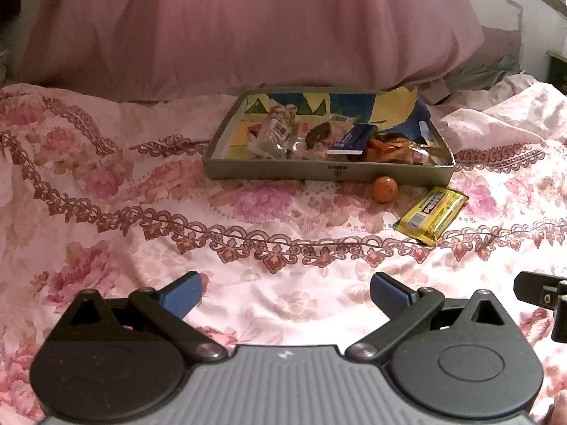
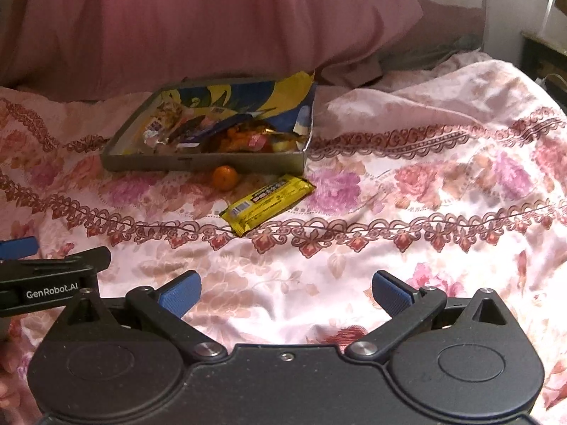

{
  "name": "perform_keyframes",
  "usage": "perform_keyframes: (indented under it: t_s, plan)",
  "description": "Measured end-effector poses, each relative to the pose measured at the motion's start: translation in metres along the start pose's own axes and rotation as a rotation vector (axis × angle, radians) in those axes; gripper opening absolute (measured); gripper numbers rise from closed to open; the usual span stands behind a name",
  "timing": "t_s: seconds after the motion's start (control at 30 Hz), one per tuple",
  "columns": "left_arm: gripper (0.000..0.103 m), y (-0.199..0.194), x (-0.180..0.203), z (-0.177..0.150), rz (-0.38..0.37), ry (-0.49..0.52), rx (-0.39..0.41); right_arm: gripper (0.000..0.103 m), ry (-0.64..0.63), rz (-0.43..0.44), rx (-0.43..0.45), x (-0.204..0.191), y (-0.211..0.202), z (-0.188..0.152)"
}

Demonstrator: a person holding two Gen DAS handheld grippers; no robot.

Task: Organize snacks
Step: 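Grasp the orange with the left tool while the right tool grasps the yellow bar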

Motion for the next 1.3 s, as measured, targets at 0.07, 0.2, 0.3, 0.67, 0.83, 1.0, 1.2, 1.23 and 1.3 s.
perform_keyframes:
  t_s: [0.07,0.2,0.3,0.67,0.83,1.0,1.2,1.23,1.3]
  plan:
    - [0.103,0.003,0.001,0.001,-0.005,0.0,-0.009,0.102,-0.003,0.006,-0.02,0.001,0.005,0.001]
    - [0.103,0.01,0.004,0.002,-0.015,-0.001,-0.024,0.102,0.006,0.018,-0.04,0.006,0.012,0.005]
    - [0.103,0.015,0.007,0.004,-0.026,0.003,-0.025,0.102,0.022,0.016,-0.049,0.01,0.016,0.008]
    - [0.103,0.031,0.022,0.018,-0.075,0.07,0.013,0.102,-0.063,0.015,-0.063,0.022,0.026,0.03]
    - [0.103,0.044,0.028,0.021,-0.119,0.067,0.006,0.102,-0.112,0.028,-0.079,0.04,0.038,0.048]
    - [0.103,0.06,0.039,0.031,-0.163,0.084,0.023,0.102,-0.121,0.047,-0.079,0.063,0.061,0.062]
    - [0.103,0.088,0.053,0.054,-0.198,0.15,0.077,0.102,0.03,0.202,-0.119,0.07,0.091,0.066]
    - [0.103,0.094,0.054,0.057,-0.206,0.151,0.082,0.102,0.045,0.229,-0.128,0.067,0.096,0.066]
    - [0.103,0.104,0.056,0.064,-0.23,0.143,0.087,0.102,0.04,0.256,-0.135,0.062,0.104,0.066]
Point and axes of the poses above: each gripper's, at about its wrist camera, not at the fingertips, and y roughly the way its jaws point, x to its right, z to its top, the point moved 6 cm from there along y, roughly the way its jaws point, and after that the axes turned 8 degrees about z, right-handed, at the moved point
